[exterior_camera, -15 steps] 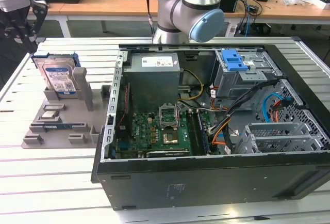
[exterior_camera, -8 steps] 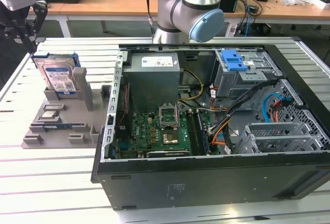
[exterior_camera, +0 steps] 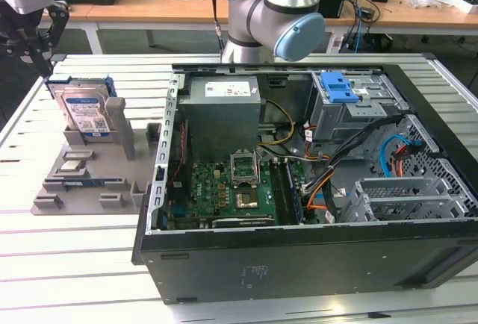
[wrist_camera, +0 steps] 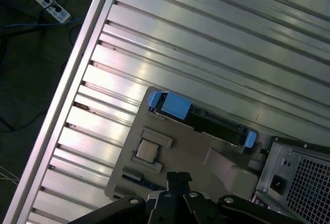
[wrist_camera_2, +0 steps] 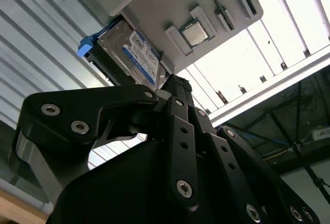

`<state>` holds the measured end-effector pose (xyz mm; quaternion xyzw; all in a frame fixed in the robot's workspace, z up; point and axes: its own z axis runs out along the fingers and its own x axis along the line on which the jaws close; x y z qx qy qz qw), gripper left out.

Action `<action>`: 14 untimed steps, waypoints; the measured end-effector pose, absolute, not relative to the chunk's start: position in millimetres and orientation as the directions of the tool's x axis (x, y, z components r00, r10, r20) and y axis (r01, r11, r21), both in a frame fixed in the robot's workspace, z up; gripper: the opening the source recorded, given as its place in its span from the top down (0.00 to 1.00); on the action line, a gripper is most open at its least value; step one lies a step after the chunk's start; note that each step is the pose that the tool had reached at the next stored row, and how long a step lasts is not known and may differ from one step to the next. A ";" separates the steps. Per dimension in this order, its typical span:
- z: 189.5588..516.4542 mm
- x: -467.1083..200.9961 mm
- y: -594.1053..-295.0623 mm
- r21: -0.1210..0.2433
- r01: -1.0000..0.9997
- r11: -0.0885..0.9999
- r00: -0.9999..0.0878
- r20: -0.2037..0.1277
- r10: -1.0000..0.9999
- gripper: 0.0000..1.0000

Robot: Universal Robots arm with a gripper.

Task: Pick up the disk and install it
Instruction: 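Pick up the disk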

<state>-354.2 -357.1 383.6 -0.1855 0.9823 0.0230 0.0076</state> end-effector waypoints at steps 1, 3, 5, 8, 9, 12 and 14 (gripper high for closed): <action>383.6 -354.3 -357.1 0.042 -0.381 0.924 -0.925 -0.023 -0.380 0.90; 383.6 -354.2 -357.2 0.042 -0.400 0.915 -0.916 -0.024 -0.400 0.90; 383.6 -354.3 -357.1 0.042 -0.440 0.897 -0.898 -0.023 -0.439 0.90; 383.6 -354.2 -357.2 0.039 -0.476 0.879 -0.879 -0.022 -0.476 0.90; 383.6 -354.2 -357.2 0.035 -0.491 0.870 -0.871 -0.020 -0.491 0.90; 383.6 -354.2 -357.2 0.032 -0.529 0.848 -0.848 -0.018 -0.529 0.90; 383.6 -354.2 -357.2 0.031 -0.543 0.839 -0.839 -0.017 -0.543 0.90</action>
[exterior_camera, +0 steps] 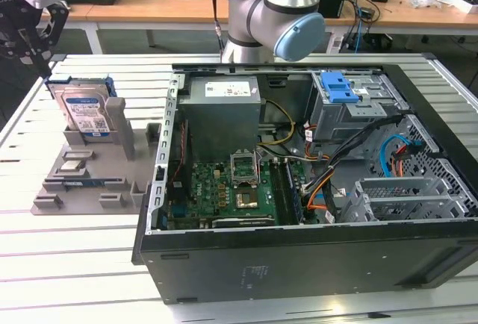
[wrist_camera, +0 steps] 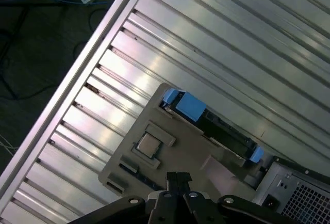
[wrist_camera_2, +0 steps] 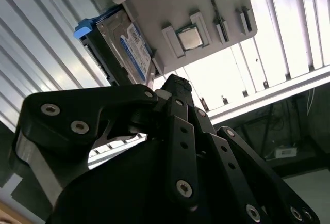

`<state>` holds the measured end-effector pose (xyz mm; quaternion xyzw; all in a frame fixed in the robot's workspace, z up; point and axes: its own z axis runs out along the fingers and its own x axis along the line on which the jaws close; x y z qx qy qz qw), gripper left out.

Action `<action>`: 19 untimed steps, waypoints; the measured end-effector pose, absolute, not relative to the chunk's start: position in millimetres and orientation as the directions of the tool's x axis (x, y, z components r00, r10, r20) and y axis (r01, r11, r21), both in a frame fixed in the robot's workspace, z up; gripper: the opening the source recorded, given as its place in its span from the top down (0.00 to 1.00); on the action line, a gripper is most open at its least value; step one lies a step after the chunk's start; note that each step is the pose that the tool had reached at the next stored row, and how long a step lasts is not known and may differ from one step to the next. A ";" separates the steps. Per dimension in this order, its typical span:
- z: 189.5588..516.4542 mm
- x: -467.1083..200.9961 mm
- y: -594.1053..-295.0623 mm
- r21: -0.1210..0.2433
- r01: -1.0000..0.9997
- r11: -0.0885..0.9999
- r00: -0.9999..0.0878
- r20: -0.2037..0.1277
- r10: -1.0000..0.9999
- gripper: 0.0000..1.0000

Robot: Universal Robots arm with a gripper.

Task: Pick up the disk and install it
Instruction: 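Pick up the disk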

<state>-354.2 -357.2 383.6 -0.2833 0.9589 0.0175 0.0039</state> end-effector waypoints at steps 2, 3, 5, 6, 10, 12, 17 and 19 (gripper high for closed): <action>383.6 -354.2 -357.2 0.031 -0.559 0.828 -0.829 -0.017 -0.559 0.90; 383.6 -354.2 -357.2 0.031 -0.569 0.822 -0.822 -0.017 -0.569 0.90; 383.6 -354.2 -357.2 0.030 -0.588 0.808 -0.809 -0.017 -0.588 0.90; 383.6 -354.2 -357.2 0.030 -0.594 0.804 -0.805 -0.017 -0.593 0.90; 383.6 -354.2 -357.1 0.030 -0.638 0.769 -0.770 -0.016 -0.638 0.90; 383.6 -354.2 -357.2 0.029 -0.659 0.752 -0.752 -0.016 -0.659 0.90; 383.6 -354.2 -357.2 0.029 -0.696 0.717 -0.718 -0.015 -0.696 0.90; 383.6 -354.2 -357.2 0.028 -0.712 0.702 -0.702 -0.015 -0.712 0.90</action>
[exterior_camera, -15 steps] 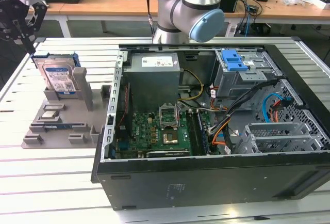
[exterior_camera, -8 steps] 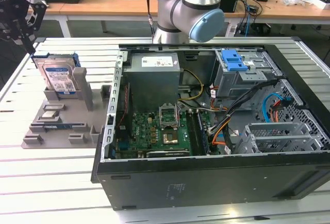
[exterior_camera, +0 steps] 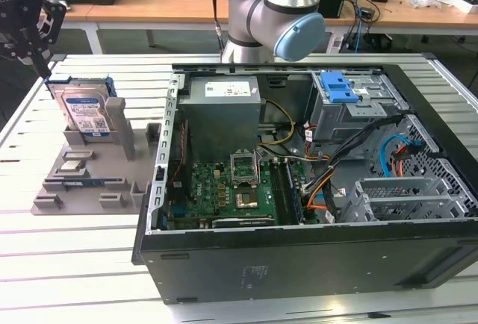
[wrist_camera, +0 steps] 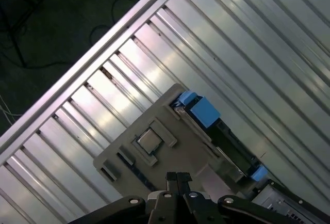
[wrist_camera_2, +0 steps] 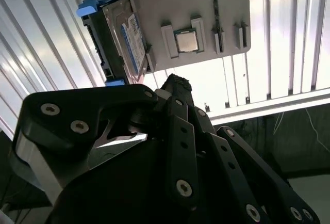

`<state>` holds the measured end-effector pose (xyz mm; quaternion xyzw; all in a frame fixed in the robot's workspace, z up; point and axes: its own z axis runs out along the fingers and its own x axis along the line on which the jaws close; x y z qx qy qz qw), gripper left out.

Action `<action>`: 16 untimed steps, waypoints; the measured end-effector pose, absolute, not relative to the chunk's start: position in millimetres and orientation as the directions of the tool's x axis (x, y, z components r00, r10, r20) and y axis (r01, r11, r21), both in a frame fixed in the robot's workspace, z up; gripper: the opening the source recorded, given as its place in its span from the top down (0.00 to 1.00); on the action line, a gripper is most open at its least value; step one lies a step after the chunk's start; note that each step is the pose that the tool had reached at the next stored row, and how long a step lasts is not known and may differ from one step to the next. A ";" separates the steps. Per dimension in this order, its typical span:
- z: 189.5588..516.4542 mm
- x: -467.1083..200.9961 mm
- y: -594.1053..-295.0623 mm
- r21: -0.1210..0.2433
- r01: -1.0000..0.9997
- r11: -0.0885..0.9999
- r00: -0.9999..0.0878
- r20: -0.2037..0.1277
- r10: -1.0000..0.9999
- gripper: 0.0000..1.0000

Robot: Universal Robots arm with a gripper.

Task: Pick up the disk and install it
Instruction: 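Pick up the disk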

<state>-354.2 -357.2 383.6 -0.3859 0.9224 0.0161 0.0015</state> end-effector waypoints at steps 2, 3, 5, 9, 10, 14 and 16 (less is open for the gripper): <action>383.6 -354.2 -357.2 0.028 -0.725 0.688 -0.688 -0.015 -0.725 0.90; 383.6 -354.2 -357.2 0.028 -0.733 0.680 -0.680 -0.015 -0.733 0.90; 383.6 -354.2 -357.2 0.028 -0.743 0.669 -0.669 -0.014 -0.743 0.90; 383.6 -354.2 -357.2 0.027 -0.772 0.635 -0.635 -0.014 -0.772 0.90; 383.6 -354.2 -357.2 0.027 -0.779 0.626 -0.627 -0.014 -0.779 0.90; 383.6 -354.2 -357.2 0.027 -0.799 0.601 -0.601 -0.013 -0.799 0.90; 383.6 -354.2 -357.1 0.027 -0.809 0.587 -0.587 -0.013 -0.809 0.90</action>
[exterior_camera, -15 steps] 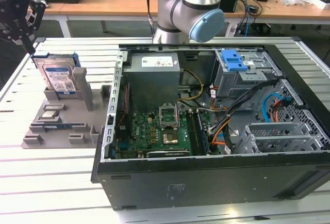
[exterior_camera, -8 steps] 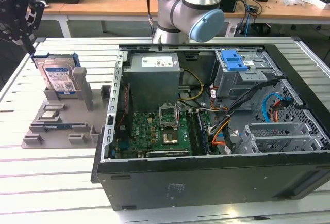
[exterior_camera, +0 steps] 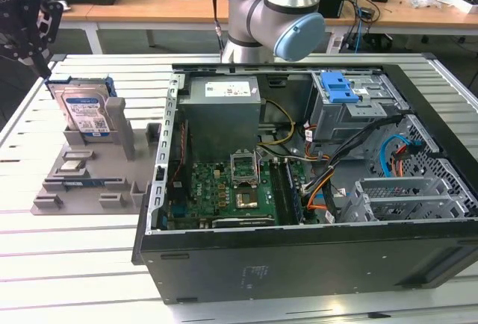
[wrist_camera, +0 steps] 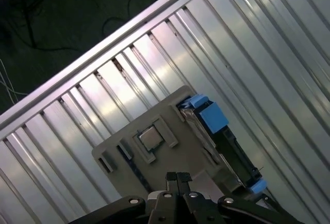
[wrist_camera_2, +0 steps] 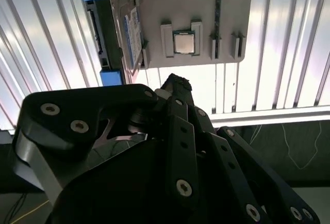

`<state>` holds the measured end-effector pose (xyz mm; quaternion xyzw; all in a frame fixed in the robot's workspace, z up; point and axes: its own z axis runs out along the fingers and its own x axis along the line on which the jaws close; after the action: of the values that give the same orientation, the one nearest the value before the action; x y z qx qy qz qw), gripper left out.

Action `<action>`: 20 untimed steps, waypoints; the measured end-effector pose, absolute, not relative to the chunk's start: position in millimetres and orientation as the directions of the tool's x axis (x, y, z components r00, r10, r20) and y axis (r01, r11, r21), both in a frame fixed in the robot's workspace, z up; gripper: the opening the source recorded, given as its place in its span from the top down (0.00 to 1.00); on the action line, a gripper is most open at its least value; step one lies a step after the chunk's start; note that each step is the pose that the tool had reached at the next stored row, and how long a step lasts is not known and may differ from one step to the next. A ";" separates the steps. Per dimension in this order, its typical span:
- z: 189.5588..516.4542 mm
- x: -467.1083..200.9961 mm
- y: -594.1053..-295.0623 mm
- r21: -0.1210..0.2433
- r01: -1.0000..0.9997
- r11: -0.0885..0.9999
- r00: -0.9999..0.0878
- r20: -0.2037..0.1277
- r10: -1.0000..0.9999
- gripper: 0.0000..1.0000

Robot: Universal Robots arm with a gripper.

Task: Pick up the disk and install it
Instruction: 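Pick up the disk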

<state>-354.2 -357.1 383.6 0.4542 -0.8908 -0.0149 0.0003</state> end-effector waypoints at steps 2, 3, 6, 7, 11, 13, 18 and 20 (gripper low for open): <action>383.6 -354.2 -357.2 0.027 -0.820 0.572 -0.573 -0.013 -0.820 0.90; 383.6 -354.2 -357.2 0.027 -0.824 0.565 -0.566 -0.013 -0.824 0.90; 383.6 -354.2 -357.2 0.026 -0.837 0.547 -0.547 -0.013 -0.837 0.90; 383.6 -354.2 -357.2 0.026 -0.842 0.538 -0.539 -0.012 -0.842 0.90; 383.6 -354.2 -357.2 0.026 -0.861 0.508 -0.508 -0.012 -0.861 0.90; 383.6 -354.2 -357.2 0.026 -0.871 0.490 -0.490 -0.012 -0.871 0.90; 383.6 -354.2 -357.2 0.025 -0.897 0.442 -0.442 -0.010 -0.897 0.90; 383.6 -354.2 -357.2 0.025 -0.908 0.418 -0.418 -0.010 -0.908 0.90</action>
<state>-354.2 -357.2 383.6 0.5393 -0.8420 -0.0131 0.0026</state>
